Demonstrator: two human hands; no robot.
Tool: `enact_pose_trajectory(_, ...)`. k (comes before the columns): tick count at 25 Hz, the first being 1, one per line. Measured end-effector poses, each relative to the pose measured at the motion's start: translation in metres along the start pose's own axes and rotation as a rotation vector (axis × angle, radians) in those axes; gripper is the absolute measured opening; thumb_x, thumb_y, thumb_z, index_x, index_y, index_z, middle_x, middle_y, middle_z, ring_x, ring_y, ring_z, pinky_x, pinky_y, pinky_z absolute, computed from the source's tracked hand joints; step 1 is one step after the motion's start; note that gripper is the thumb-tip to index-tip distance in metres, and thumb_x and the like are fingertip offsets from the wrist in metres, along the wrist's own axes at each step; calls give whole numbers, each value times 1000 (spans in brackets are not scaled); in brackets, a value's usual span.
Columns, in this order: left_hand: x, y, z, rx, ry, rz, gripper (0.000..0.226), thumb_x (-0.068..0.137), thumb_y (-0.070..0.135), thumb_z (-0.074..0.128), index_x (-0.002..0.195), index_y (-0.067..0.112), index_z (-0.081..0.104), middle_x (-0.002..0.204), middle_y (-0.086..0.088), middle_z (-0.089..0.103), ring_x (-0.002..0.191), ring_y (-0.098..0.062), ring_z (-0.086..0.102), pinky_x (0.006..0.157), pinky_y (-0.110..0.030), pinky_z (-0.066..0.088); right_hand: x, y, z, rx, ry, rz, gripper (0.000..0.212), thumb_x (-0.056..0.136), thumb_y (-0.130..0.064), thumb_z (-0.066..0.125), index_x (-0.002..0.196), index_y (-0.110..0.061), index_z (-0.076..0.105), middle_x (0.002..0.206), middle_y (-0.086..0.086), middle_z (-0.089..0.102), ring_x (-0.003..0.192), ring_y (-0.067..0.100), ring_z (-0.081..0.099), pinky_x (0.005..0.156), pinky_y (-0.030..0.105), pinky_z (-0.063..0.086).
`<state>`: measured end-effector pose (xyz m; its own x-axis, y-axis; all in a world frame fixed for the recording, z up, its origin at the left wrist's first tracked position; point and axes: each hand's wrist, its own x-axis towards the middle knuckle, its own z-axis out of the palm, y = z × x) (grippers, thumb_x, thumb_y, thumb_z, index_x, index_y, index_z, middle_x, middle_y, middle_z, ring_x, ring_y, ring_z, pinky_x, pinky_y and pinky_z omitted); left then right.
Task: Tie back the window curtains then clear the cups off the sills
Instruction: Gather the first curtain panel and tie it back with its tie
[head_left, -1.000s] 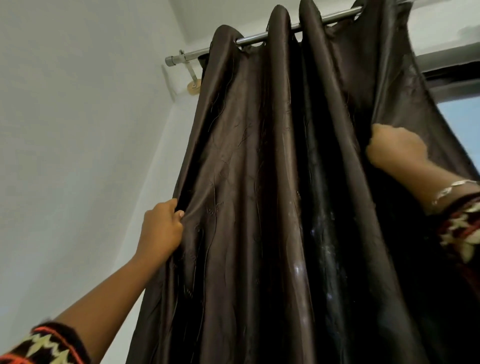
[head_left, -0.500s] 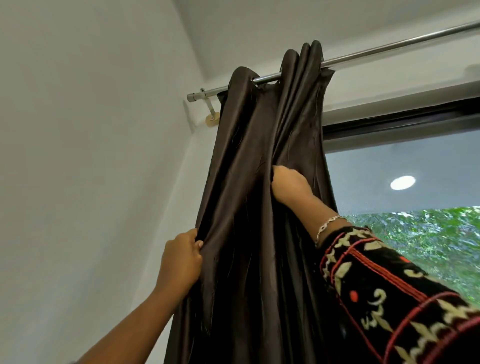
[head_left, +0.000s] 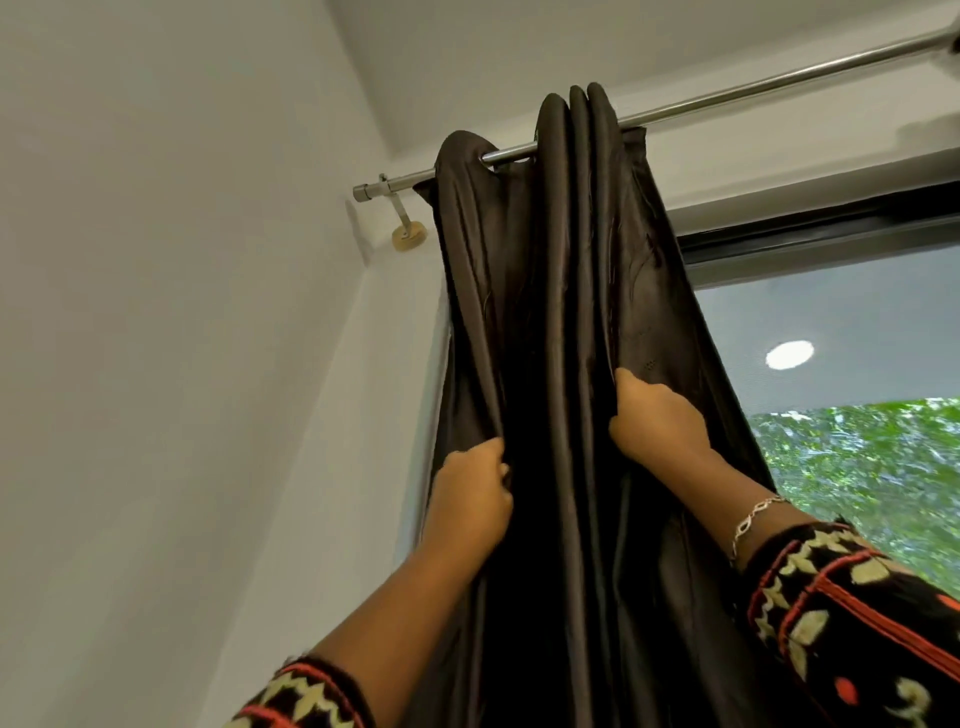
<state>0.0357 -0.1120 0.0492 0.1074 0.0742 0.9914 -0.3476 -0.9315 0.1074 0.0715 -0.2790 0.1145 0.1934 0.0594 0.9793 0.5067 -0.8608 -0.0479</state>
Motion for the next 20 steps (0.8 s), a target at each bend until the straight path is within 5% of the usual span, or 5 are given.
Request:
enact_pose_trajectory(5,22,100,38,22,-149,205,16,86,7,47,97,7,59,102,-19,61,96,-38,55,69,-33,37,-8,40,-9,29,32,-15,20,93,-9,40,111,-3,46,110,24,58,99,39,57,70,36,40)
enact_pose_trajectory(8,11,144,54,26,-238,287,15,84,0,43,75,12,43,91,-17,55,94,-35,52,66,-33,32,-15,85,-19,20,55,53,12,94,-12,39,100,-6,47,108,25,59,100,40,57,72,37,40)
enact_pose_trajectory(11,-8,145,65,-35,-175,174,29,84,-2,39,64,17,30,69,-3,39,81,-29,48,63,-34,32,-25,118,-26,17,23,117,17,86,-9,50,102,-5,52,103,22,62,96,39,58,67,34,37)
enact_pose_trajectory(13,-17,129,67,-12,-100,97,18,83,-4,38,74,11,41,65,-1,37,75,-28,45,63,-35,36,-33,118,-27,58,17,115,22,82,-7,52,104,-5,55,102,21,63,95,39,58,66,33,37)
enact_pose_trajectory(20,-31,86,38,-68,-23,-73,16,89,-5,41,98,3,52,90,-11,60,90,-23,60,61,-25,42,-54,57,-8,177,3,10,30,87,-6,42,117,-4,43,107,25,60,96,41,57,69,36,37)
